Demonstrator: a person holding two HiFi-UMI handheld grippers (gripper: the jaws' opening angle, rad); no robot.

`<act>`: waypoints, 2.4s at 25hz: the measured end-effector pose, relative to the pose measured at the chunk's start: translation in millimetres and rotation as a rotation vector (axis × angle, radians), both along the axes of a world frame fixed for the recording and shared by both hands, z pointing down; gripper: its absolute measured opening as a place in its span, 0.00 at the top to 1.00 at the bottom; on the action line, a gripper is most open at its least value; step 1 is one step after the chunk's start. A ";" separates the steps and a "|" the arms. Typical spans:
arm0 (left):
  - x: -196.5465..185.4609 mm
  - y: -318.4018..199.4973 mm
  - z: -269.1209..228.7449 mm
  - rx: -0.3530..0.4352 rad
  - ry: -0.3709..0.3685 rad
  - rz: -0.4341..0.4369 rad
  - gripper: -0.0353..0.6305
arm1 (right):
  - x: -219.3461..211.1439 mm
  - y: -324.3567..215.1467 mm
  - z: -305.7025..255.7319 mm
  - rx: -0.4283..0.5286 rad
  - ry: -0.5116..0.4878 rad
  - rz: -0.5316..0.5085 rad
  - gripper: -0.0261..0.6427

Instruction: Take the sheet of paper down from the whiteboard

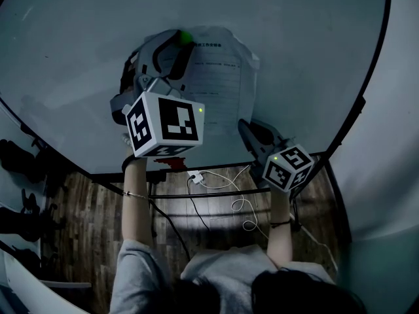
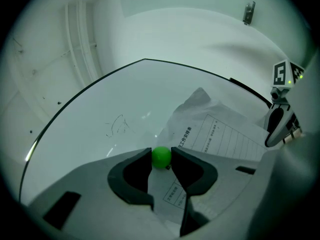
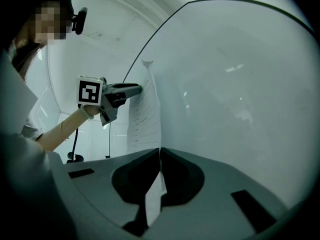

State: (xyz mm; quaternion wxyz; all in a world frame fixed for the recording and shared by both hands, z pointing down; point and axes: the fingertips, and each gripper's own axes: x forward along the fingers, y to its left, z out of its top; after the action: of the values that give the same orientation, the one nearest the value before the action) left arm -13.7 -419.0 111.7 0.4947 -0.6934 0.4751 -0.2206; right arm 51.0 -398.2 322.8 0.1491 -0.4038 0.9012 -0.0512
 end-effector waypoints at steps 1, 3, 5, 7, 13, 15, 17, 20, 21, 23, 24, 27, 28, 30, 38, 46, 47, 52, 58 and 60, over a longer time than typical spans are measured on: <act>-0.3 -0.3 -0.1 -0.001 0.001 0.001 0.77 | 0.7 -0.2 -0.1 -0.002 -0.011 -0.001 0.96; -0.6 -0.4 -0.3 -0.002 0.004 0.002 0.77 | 1.1 0.3 -0.5 -0.005 -0.026 -0.006 0.96; -0.7 -0.2 -0.5 0.000 0.007 0.001 0.77 | 0.7 1.2 -0.4 -0.007 -0.036 -0.012 0.96; -0.6 -0.4 -0.4 -0.001 0.008 -0.001 0.77 | 1.2 1.7 -0.3 -0.011 -0.051 -0.017 0.96; -2.5 -2.4 1.7 -0.010 0.006 0.001 0.77 | 3.2 2.1 0.5 -0.022 -0.076 -0.012 0.96; -2.7 -3.0 2.3 -0.012 0.003 0.002 0.77 | 4.3 2.5 0.6 -0.026 -0.082 -0.010 0.96; -2.5 -2.8 2.3 -0.013 0.004 0.003 0.77 | 5.7 3.3 0.7 -0.029 -0.087 -0.005 0.96; -1.9 -1.8 2.4 -0.015 0.003 0.001 0.77 | 6.8 5.1 1.9 -0.033 -0.088 -0.002 0.96; -1.8 -1.7 2.4 -0.015 0.003 0.001 0.77 | 6.9 5.8 2.2 -0.034 -0.090 -0.002 0.96; -1.4 -1.3 2.6 -0.016 0.003 0.000 0.77 | 7.9 6.8 2.5 -0.036 -0.093 0.000 0.96; -1.3 -1.1 2.7 -0.017 0.003 0.000 0.77 | 8.8 7.2 2.8 -0.038 -0.095 0.001 0.96; -1.8 -1.7 3.3 -0.019 0.004 -0.001 0.77 | 10.8 7.6 4.7 -0.043 -0.100 0.003 0.96; -2.2 -2.0 3.6 -0.019 0.005 -0.002 0.77 | 11.0 7.5 5.4 -0.045 -0.102 0.004 0.96; -2.7 -1.8 4.1 -0.021 0.006 -0.002 0.77 | 11.9 8.3 7.0 -0.051 -0.105 0.006 0.96; -1.4 0.8 5.5 -0.026 0.008 -0.003 0.77 | 19.2 13.3 12.9 -0.068 -0.113 0.022 0.96; -0.8 1.1 7.1 -0.032 0.018 0.002 0.77 | 25.7 18.4 19.8 -0.087 -0.119 0.039 0.96; -0.9 1.4 7.3 -0.033 0.019 0.002 0.77 | 26.6 19.2 21.2 -0.091 -0.118 0.043 0.96; 0.7 2.0 8.3 -0.035 0.025 0.001 0.77 | 36.3 23.7 30.5 -0.110 -0.113 0.058 0.96; -1.7 -0.2 6.8 -0.028 0.032 0.001 0.77 | 44.4 26.2 36.5 -0.130 -0.090 0.090 0.96; -3.1 -1.5 7.0 -0.027 0.043 0.006 0.77 | 48.4 26.8 41.4 -0.144 -0.085 0.106 0.96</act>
State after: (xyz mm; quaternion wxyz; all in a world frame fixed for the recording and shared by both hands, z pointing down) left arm -16.8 -420.5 118.8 0.4757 -0.7061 0.4805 -0.2102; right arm 99.5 -371.4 364.2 0.1600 -0.4580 0.8654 -0.1251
